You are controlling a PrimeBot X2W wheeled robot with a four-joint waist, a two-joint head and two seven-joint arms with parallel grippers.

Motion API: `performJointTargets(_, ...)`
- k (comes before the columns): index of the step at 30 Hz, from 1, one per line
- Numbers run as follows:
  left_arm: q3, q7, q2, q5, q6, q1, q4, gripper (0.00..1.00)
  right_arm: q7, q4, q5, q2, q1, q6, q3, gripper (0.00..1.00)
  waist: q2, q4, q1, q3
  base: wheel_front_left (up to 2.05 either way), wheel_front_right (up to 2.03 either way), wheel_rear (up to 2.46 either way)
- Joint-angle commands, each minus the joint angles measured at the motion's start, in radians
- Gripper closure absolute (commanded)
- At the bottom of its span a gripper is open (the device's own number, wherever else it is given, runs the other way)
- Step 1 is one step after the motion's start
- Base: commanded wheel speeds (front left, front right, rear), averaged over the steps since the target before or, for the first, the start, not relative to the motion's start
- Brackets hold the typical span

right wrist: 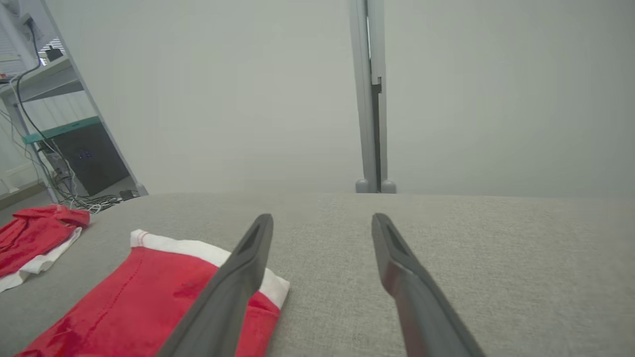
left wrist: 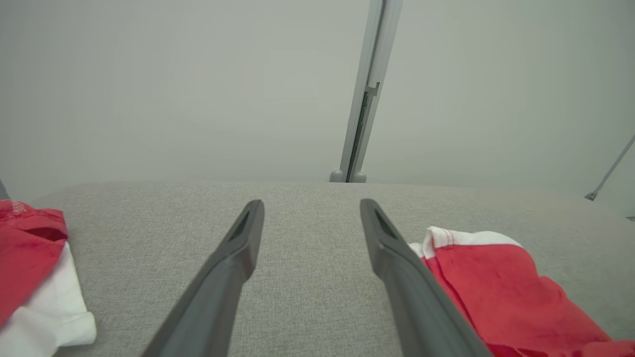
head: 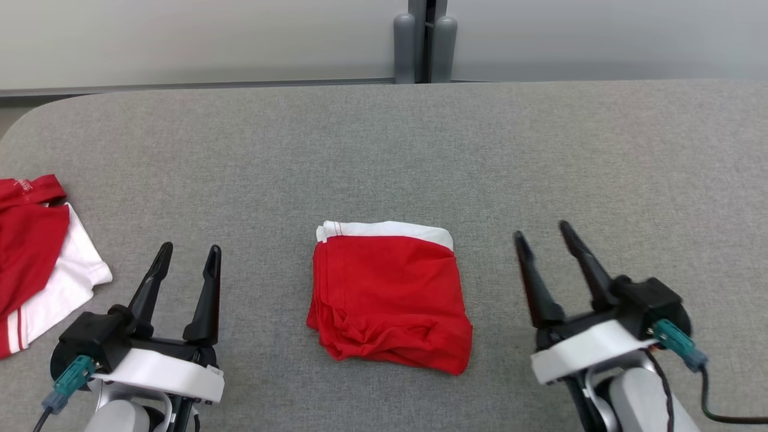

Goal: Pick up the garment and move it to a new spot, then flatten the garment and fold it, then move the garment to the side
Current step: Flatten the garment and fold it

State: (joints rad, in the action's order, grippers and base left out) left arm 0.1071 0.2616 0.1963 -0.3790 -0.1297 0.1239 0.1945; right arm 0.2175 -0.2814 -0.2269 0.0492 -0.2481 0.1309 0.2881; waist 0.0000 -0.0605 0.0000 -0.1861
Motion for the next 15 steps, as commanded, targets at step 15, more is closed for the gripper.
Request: performJointTargets(15, -0.007, 0.004, 0.019, 0.018, -0.002, -0.022, -0.004, 0.0, -0.084, 0.16, 0.063, 0.003, 0.145, 0.0, -0.149, 0.0, 0.0, 0.025, 0.0, 0.005, 0.0, 0.0, 0.0)
